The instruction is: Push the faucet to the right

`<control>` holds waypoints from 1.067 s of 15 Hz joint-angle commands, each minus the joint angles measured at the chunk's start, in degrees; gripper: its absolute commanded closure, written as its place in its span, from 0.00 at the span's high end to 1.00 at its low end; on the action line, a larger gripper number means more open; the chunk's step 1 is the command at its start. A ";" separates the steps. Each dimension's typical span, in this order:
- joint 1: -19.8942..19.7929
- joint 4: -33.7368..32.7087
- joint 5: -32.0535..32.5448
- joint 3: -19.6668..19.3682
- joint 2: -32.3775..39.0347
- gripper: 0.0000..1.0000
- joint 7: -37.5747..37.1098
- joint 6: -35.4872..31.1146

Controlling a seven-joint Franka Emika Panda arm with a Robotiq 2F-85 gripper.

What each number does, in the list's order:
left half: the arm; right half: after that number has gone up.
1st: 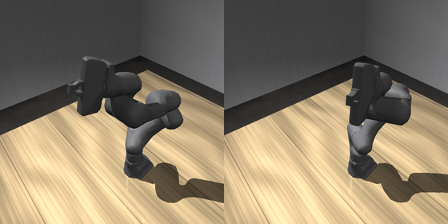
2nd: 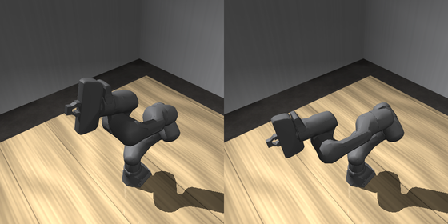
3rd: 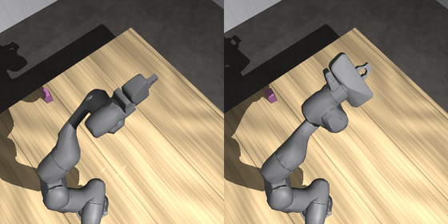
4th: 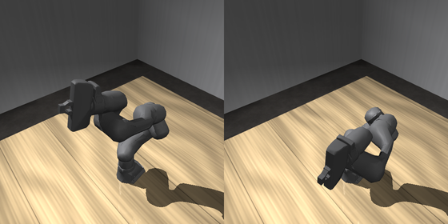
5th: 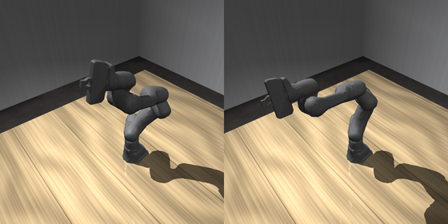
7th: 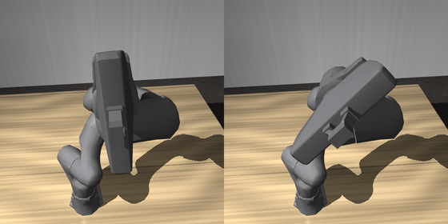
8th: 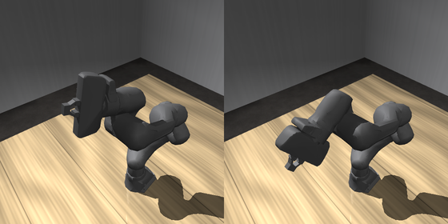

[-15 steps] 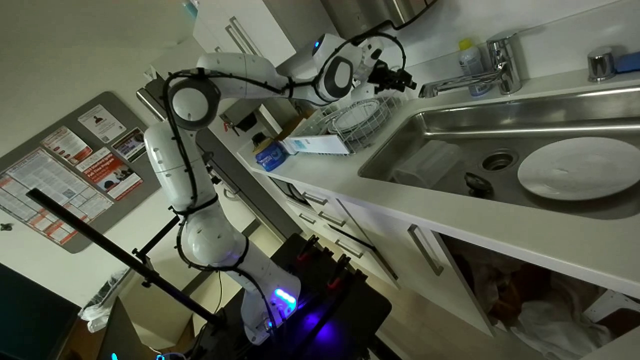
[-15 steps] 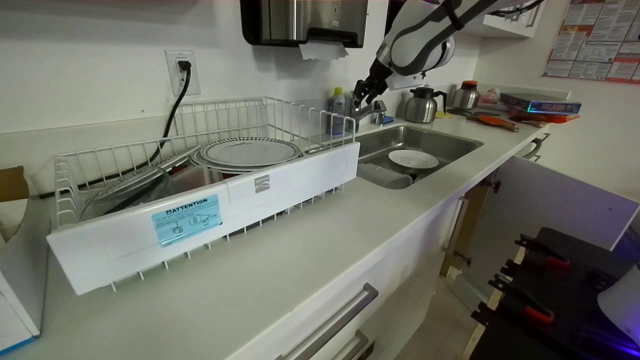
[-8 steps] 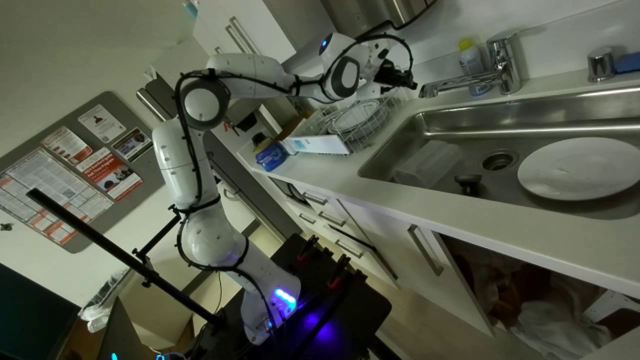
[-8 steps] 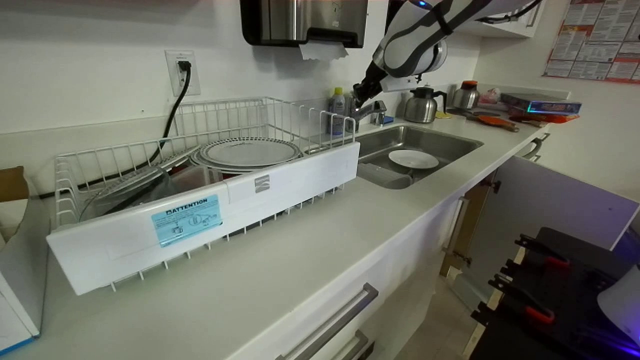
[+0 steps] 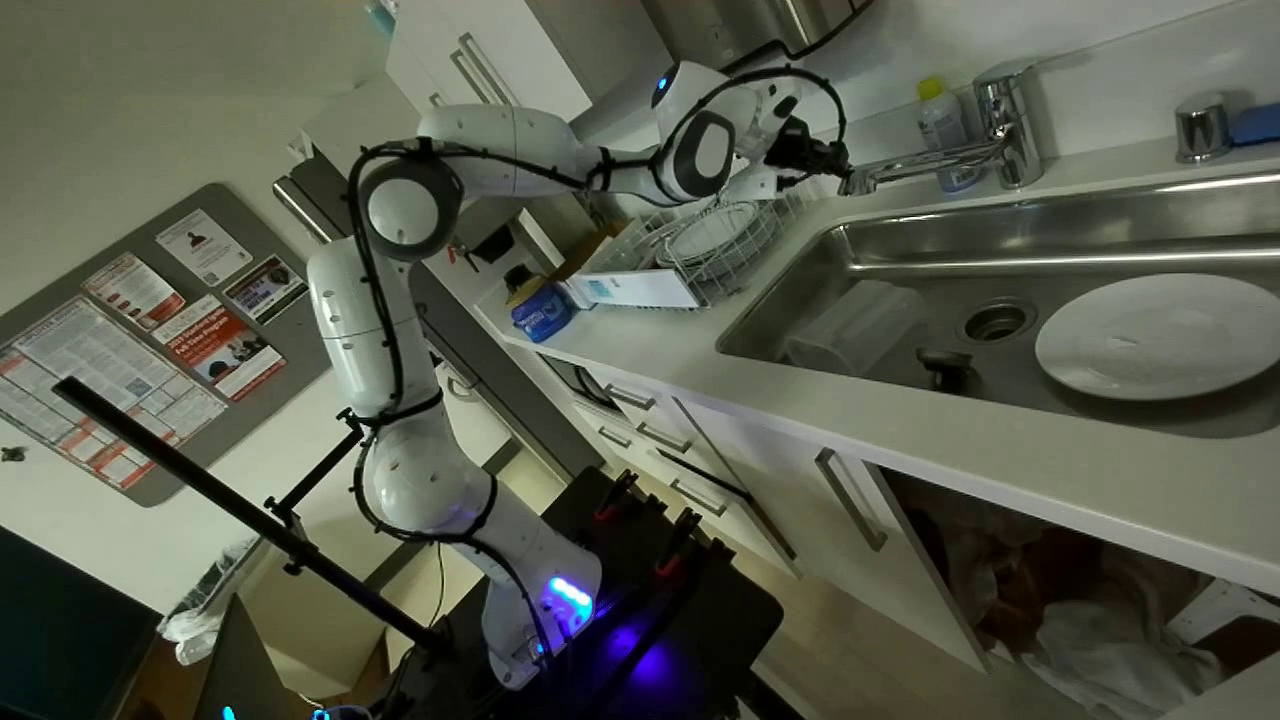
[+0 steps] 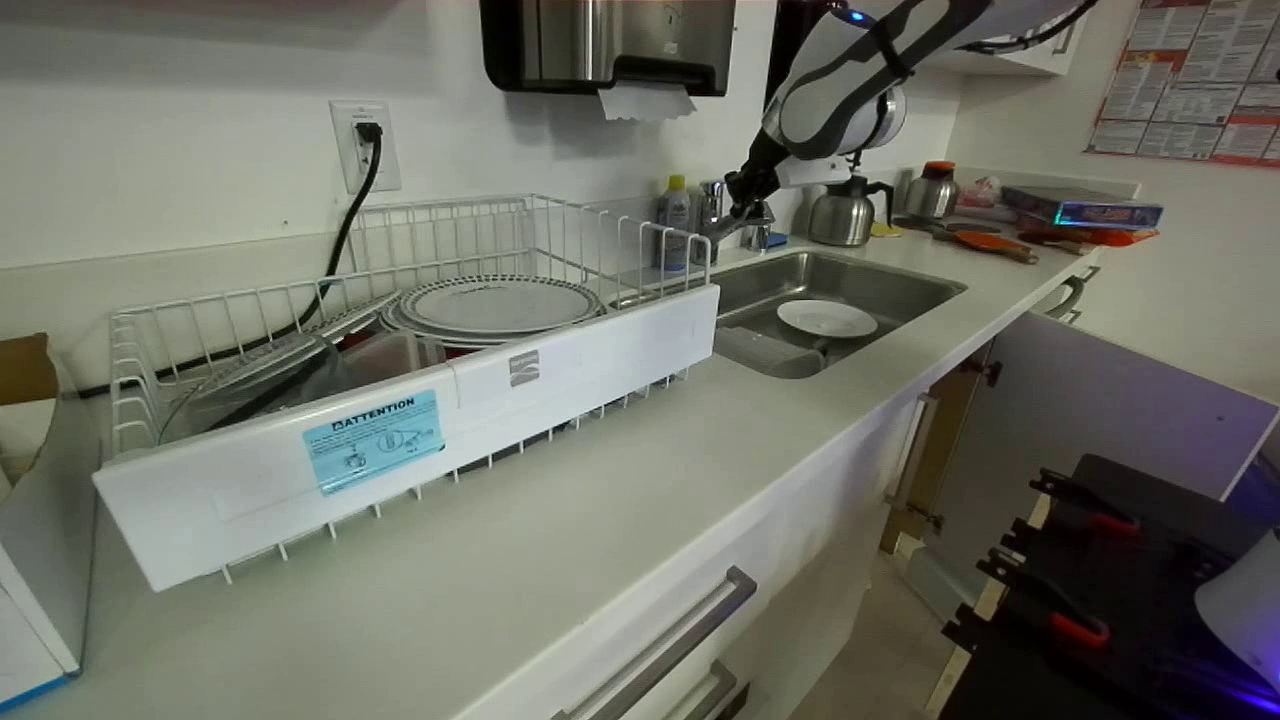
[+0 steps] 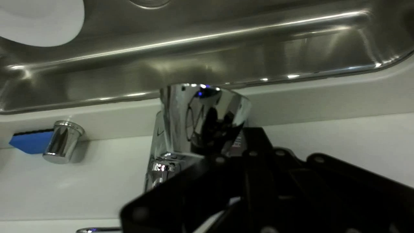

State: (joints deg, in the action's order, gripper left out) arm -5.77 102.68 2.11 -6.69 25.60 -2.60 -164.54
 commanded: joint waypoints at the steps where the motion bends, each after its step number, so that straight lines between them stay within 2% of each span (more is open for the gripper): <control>1: -0.33 -0.75 -0.53 -1.02 0.30 0.00 -0.84 1.77; 7: -1.16 0.01 -0.26 -2.97 0.15 0.00 -1.28 2.46; 16: -4.01 -0.53 0.92 -8.50 0.71 0.00 -1.32 3.35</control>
State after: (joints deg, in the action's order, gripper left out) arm -8.81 102.87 2.11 -13.68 26.33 -2.68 -163.14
